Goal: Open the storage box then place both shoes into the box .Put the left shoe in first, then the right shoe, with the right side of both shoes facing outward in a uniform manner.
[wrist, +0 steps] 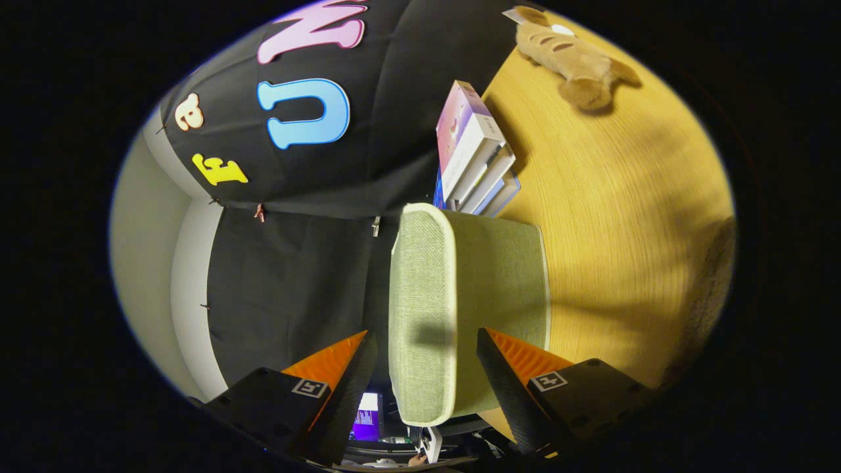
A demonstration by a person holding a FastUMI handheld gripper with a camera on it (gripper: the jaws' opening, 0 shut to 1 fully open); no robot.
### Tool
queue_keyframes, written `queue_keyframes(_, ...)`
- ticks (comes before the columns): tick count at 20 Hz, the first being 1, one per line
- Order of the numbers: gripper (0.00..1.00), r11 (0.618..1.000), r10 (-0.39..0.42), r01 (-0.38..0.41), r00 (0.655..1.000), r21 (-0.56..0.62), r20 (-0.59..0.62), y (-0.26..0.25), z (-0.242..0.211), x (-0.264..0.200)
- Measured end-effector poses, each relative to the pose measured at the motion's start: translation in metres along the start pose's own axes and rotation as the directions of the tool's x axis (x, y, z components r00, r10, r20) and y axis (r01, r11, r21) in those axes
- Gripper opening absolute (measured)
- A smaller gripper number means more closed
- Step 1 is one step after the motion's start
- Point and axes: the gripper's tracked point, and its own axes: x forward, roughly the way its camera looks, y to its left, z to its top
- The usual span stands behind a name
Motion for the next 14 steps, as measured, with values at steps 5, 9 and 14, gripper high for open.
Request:
queue_keyframes(5,0.95,0.992,0.100,-0.097,0.994,0.079,-0.044,0.001,-0.013,0.013)
queue_keyframes(9,0.65,0.980,0.163,-0.155,0.985,0.128,-0.054,0.004,-0.018,0.017)
queue_keyframes(14,0.06,0.980,0.190,-0.187,0.981,0.063,-0.041,0.021,-0.019,0.014)
